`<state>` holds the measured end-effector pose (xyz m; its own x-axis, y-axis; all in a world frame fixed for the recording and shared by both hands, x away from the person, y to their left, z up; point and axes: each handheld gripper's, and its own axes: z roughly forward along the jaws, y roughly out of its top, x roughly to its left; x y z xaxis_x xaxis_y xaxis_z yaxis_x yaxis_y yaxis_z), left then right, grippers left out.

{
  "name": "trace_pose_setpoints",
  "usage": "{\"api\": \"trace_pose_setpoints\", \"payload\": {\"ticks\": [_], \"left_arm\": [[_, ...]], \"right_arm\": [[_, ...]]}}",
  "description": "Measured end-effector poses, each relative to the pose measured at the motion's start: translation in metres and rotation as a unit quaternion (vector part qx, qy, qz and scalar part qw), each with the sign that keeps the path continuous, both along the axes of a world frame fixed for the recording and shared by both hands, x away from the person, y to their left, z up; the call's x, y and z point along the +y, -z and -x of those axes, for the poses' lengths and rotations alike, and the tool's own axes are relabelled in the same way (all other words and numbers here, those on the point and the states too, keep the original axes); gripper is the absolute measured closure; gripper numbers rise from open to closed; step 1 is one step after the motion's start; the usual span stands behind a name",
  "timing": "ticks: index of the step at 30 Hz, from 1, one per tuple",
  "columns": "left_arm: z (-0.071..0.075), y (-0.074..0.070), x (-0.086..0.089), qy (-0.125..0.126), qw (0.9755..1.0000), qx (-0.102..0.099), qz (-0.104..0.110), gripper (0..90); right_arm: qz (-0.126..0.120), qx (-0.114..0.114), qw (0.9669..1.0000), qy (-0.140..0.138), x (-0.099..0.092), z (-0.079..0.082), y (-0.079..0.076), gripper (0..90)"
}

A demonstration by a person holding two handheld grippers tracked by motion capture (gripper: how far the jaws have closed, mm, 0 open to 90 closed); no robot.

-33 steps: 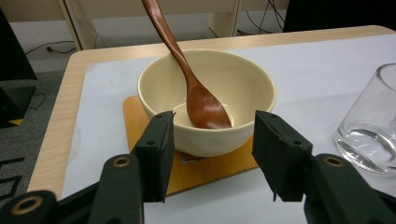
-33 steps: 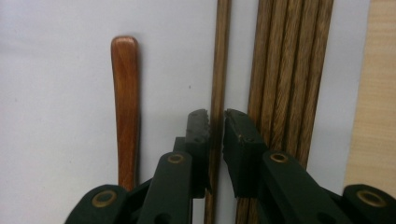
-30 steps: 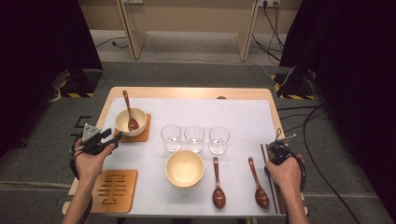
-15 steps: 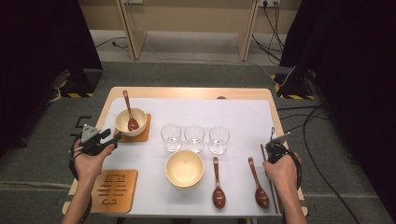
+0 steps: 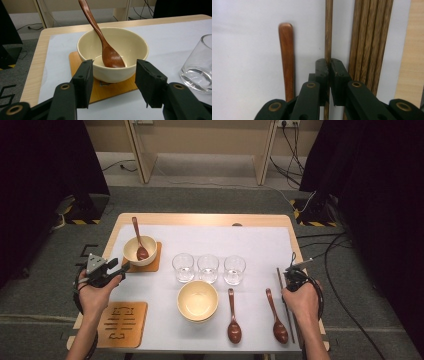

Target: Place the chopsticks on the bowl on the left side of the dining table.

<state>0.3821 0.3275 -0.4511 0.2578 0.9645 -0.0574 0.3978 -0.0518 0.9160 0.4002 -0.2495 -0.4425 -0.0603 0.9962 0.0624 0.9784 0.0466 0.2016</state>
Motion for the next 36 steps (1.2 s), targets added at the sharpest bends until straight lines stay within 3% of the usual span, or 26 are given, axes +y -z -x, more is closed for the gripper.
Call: {"api": "trace_pose_setpoints", "payload": {"ticks": [17,22,30,36], "left_arm": [[0.000,0.000,-0.004,0.004,1.0000,-0.002,-0.002,48.2],[0.001,-0.002,-0.002,0.003,1.0000,-0.003,-0.001,48.2],[0.002,-0.003,-0.001,0.001,1.0000,-0.006,0.001,48.2],[0.003,-0.005,-0.001,0.001,1.0000,-0.009,0.001,48.2]], "right_arm": [[-0.003,-0.092,0.9957,-0.009,0.007,-0.007,-0.026,85.5],[-0.008,-0.122,0.9925,-0.008,0.008,-0.008,-0.031,85.5],[-0.012,-0.148,0.9889,-0.009,0.012,-0.009,-0.036,85.5],[-0.016,-0.178,0.9839,-0.010,0.014,-0.010,-0.042,85.5]]}}
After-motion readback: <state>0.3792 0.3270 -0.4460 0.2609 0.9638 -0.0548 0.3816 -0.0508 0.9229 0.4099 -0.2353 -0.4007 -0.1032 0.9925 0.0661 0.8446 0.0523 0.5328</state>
